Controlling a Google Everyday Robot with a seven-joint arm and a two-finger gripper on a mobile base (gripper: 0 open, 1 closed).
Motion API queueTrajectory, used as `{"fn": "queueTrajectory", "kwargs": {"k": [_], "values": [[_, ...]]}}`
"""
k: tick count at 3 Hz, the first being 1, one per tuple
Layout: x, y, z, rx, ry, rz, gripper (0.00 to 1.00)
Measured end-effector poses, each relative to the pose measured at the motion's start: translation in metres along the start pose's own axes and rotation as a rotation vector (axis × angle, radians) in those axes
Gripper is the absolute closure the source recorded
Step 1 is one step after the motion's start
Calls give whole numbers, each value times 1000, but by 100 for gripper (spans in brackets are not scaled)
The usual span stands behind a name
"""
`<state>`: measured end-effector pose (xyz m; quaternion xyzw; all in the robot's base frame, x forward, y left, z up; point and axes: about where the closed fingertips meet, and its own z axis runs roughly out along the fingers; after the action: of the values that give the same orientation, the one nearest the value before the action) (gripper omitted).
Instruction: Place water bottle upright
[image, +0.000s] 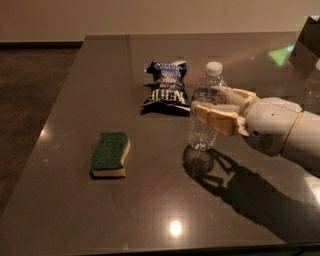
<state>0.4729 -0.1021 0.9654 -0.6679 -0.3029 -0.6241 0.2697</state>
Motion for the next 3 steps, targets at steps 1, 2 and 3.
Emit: {"fn": "queueTrajectory", "kwargs": {"k": [1, 2, 3], "values": [[-12, 6, 2, 17, 14, -2, 100], [-20, 11, 3, 21, 18, -8, 84], [-24, 13, 3, 25, 27, -14, 60]]}}
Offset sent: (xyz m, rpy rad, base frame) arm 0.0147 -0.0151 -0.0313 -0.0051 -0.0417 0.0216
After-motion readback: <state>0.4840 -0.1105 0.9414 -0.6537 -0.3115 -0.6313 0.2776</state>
